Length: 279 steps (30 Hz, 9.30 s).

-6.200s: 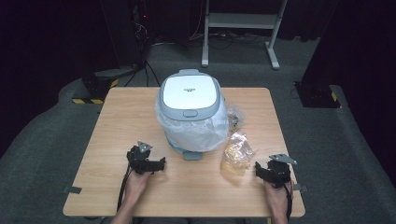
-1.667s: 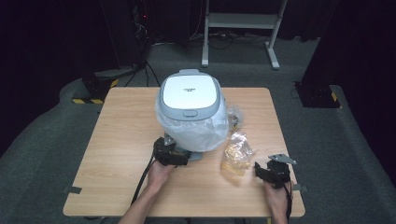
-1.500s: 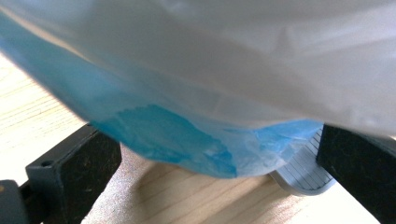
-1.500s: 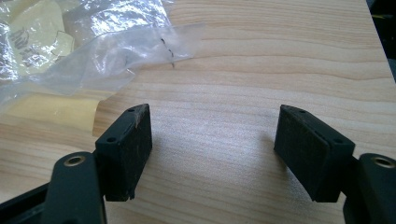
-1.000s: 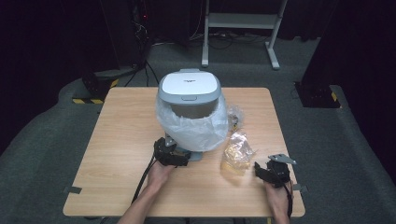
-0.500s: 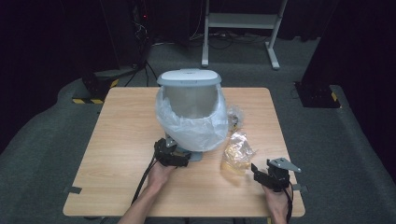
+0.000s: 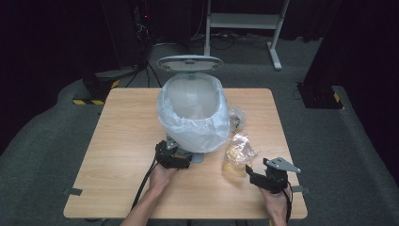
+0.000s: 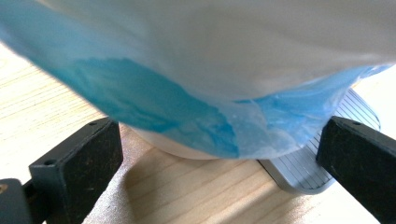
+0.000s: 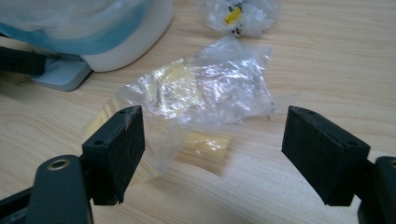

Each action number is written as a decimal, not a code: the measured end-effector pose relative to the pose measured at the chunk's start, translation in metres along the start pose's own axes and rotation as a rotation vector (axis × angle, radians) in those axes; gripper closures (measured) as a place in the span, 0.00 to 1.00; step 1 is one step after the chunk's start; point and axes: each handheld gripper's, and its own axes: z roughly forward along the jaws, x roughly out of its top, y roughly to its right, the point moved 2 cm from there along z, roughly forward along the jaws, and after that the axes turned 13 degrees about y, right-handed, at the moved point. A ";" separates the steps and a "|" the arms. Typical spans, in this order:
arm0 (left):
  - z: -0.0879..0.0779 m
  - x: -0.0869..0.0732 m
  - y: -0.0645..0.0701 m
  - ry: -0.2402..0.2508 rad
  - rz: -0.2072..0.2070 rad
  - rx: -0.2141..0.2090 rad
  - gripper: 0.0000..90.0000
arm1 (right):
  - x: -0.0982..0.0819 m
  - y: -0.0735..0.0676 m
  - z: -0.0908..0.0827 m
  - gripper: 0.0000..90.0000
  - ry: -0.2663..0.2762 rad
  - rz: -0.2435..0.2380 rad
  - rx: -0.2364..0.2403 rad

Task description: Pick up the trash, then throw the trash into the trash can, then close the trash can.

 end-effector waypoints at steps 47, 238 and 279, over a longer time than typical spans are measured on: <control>-0.002 0.000 0.004 0.009 0.024 0.023 0.01 | -0.013 -0.024 0.079 0.28 -0.217 -0.116 0.034; 0.003 -0.001 -0.007 -0.046 -0.077 -0.050 0.01 | 0.249 -0.113 0.136 0.78 -0.100 -0.249 0.373; 0.003 -0.001 -0.007 -0.048 -0.072 -0.053 0.01 | 0.227 -0.068 0.074 0.50 0.128 -0.133 0.347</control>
